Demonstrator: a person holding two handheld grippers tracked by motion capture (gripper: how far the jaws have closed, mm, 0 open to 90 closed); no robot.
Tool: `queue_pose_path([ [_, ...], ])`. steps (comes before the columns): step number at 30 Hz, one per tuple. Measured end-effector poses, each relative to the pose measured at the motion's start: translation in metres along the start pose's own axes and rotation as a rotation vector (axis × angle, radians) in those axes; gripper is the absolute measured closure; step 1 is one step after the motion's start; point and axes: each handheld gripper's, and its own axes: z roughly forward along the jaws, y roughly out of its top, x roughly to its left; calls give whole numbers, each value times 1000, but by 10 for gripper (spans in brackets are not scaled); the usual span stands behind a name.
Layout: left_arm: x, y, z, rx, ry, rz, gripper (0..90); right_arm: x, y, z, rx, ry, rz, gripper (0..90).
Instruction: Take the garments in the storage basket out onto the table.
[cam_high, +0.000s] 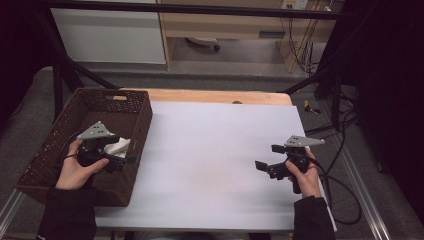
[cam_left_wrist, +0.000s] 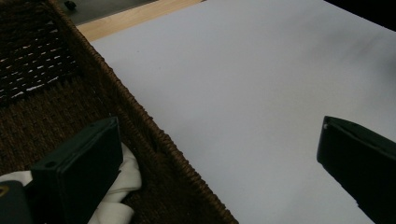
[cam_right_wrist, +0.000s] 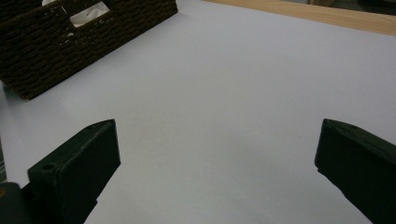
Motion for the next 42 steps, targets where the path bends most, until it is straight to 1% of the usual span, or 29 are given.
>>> queue_pose_path([
  [7,7,-2,-8,-2,26,-12,3,0,0,0,1,0,3,6],
  [8,10,-3,-10,1,41,-14,3,0,0,1,2,0,2,6],
  [9,10,-3,-10,1,41,-14,3,0,0,1,2,0,2,6],
  [10,12,-5,-12,7,56,-18,3,0,0,1,4,1,3,6],
  [11,12,-5,-12,7,56,-18,3,0,0,1,4,1,3,6],
  [12,15,-6,-13,17,75,-22,3,0,0,2,6,0,4,6],
  [13,15,-6,-13,17,75,-22,3,0,0,2,6,0,4,6],
  [14,19,-7,-16,21,92,-31,3,0,0,2,9,-1,5,7],
  [15,19,-7,-16,21,92,-31,3,0,0,2,9,-1,5,7],
  [16,23,-9,-19,28,111,-39,4,1,0,2,8,-1,4,7],
  [18,27,-10,-22,27,131,-45,4,1,0,2,10,-2,4,7],
  [19,27,-10,-22,27,131,-45,4,1,0,2,10,-2,4,7],
  [20,31,-12,-24,29,140,-58,5,0,0,2,14,-2,4,6],
  [21,31,-12,-24,29,140,-58,5,0,0,2,14,-2,4,6],
  [22,34,-13,-26,30,152,-64,5,0,0,2,12,-2,3,7],
  [24,36,-14,-26,31,157,-70,5,1,0,3,14,-3,4,6],
  [26,40,-15,-28,39,175,-76,5,0,0,3,16,-4,2,7],
  [27,40,-15,-28,39,175,-76,5,0,0,3,16,-4,2,7],
  [28,42,-17,-28,48,187,-81,5,1,0,3,16,-5,5,6],
  [29,42,-17,-28,48,187,-81,5,1,0,3,16,-5,5,6],
  [30,45,-18,-28,59,207,-85,5,1,0,3,15,-5,4,6],
  [31,45,-18,-28,59,207,-85,5,1,0,3,15,-4,5,7],
  [33,49,-20,-28,72,224,-88,5,0,0,3,17,-6,2,7],
  [34,52,-21,-28,74,234,-97,5,0,0,3,18,-7,3,7],
  [37,56,-23,-28,78,245,-101,5,0,-1,4,21,-6,0,7],
  [38,59,-24,-28,85,258,-104,5,1,-1,4,26,-6,0,7],
  [41,62,-26,-29,89,266,-110,6,1,-1,5,24,-7,-1,6],
  [42,66,-29,-29,94,270,-117,6,1,-1,4,26,-7,1,7],
])
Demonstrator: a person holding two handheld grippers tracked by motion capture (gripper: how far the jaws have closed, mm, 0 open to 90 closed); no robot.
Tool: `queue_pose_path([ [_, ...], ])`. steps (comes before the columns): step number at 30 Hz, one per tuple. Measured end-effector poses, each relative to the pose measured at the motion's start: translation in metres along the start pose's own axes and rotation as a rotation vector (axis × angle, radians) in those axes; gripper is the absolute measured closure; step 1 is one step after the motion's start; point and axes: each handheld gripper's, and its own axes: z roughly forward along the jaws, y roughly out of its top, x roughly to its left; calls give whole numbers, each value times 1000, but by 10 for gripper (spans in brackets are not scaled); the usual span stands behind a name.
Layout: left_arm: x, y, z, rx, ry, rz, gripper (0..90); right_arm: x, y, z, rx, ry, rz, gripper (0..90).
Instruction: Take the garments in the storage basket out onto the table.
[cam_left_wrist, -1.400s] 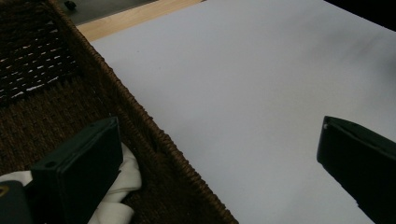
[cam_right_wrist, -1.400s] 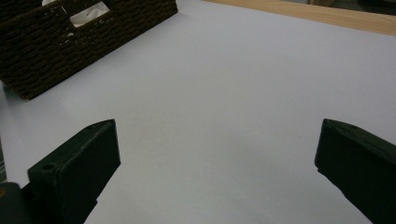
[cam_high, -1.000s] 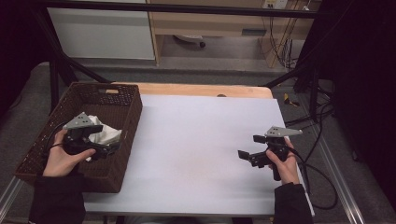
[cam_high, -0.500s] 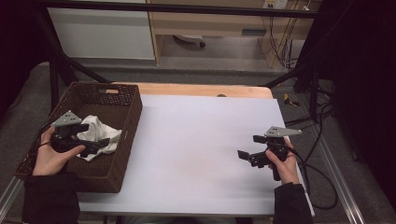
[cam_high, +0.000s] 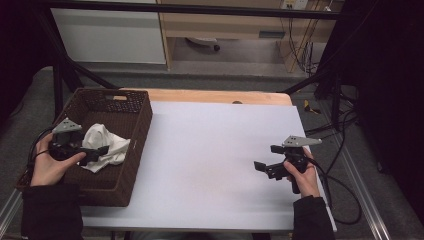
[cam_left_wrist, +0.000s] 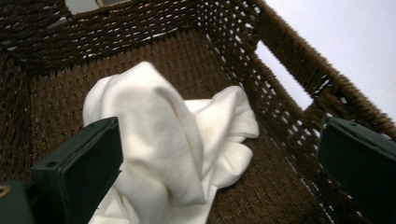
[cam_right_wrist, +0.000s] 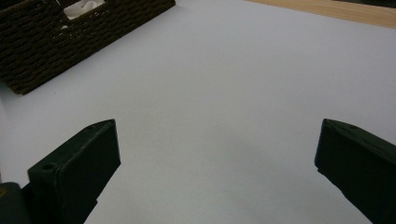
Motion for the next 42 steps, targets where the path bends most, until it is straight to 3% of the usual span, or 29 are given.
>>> queue_pose_path([
  [9,15,-9,4,30,55,-30,7,0,0,0,0,1,-1,7],
  [14,19,-12,13,72,94,-33,8,0,0,0,1,-1,0,7],
  [18,21,-14,18,80,107,-39,14,0,0,1,1,-1,1,7],
  [28,27,-23,38,152,135,-41,19,0,0,1,1,-3,0,7],
  [42,25,-27,52,157,148,-34,97,1,-1,4,11,-5,-2,6],
])
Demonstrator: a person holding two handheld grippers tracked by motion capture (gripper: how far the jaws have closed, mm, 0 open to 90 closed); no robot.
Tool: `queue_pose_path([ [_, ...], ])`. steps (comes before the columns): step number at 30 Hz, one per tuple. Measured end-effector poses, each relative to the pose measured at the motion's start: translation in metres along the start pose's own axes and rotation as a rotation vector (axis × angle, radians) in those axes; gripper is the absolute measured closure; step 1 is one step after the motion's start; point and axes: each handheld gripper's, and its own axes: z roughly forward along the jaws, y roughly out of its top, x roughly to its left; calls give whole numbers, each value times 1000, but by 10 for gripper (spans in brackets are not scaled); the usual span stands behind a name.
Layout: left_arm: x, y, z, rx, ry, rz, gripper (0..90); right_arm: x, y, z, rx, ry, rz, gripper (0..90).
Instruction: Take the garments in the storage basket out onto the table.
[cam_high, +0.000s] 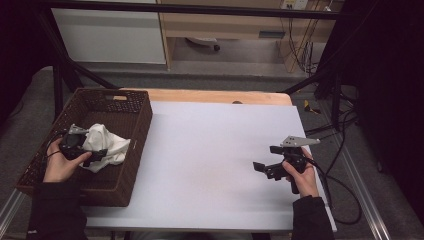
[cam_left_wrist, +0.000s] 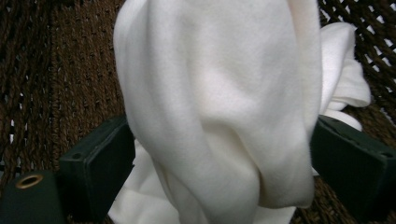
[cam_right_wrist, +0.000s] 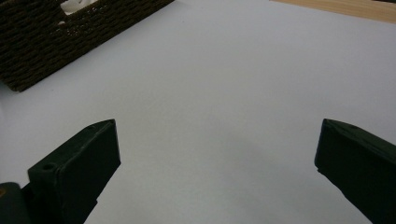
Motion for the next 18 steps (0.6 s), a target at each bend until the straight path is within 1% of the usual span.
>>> queue_pose_path([
  [1,0,-1,1,5,4,3,97,0,0,0,0,0,0,6],
  [3,-1,-1,2,11,5,2,139,0,0,0,0,-1,-1,7],
  [4,-1,-1,2,16,-8,-3,171,0,0,0,0,0,-2,7],
  [6,-2,-1,3,19,-14,-3,221,0,0,0,0,-1,1,7],
  [7,-2,-1,3,21,-17,-2,239,0,0,0,0,-2,2,7],
  [8,-2,-2,3,25,-21,-4,239,0,0,0,0,-2,2,7],
  [9,-2,-1,3,28,-29,-9,301,0,0,0,0,-2,1,7],
  [10,-1,-1,3,29,-34,-14,301,0,0,0,0,-2,1,7],
  [13,-1,-1,2,32,-47,-27,388,0,0,-1,-1,-1,1,7],
  [14,-1,-1,2,33,-52,-29,433,0,0,-1,-2,-1,1,7],
  [15,-1,-1,1,38,-55,-34,433,0,0,-1,-2,-1,1,7],
  [16,-2,-1,1,49,-68,-53,495,0,0,-1,-2,0,2,7],
  [17,-2,-1,1,49,-68,-53,515,0,0,-1,-2,0,2,7],
  [18,-2,-1,0,50,-67,-54,515,0,0,-1,-3,0,2,7],
])
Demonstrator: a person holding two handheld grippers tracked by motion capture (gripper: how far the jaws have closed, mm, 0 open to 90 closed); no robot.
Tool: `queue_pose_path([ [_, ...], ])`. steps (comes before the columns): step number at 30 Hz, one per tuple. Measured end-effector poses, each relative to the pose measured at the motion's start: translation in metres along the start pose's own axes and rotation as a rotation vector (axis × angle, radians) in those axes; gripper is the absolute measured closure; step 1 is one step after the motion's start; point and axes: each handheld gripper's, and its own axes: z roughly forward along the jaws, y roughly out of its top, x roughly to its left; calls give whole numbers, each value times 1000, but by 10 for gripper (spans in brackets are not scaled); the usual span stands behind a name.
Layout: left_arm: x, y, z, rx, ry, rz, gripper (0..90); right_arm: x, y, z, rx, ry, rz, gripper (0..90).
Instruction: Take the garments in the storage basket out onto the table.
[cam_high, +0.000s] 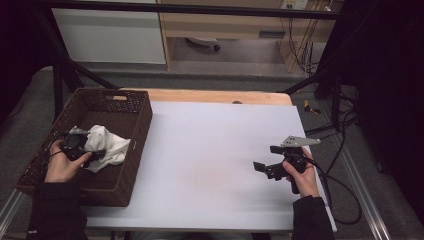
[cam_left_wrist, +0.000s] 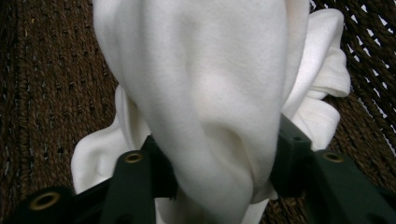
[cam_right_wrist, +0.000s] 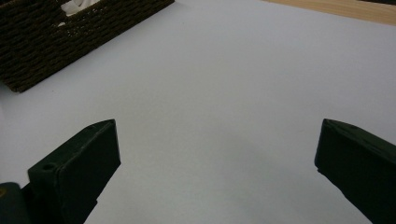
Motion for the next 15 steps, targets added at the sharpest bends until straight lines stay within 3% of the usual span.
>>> queue_pose_path([
  [4,0,0,-3,4,-7,-14,636,0,0,0,0,-1,-2,7],
  [10,-3,2,-7,-3,0,20,703,0,0,0,-1,-1,-4,7],
  [15,-3,2,-11,-6,2,14,746,-1,0,-1,-6,-3,-1,7],
])
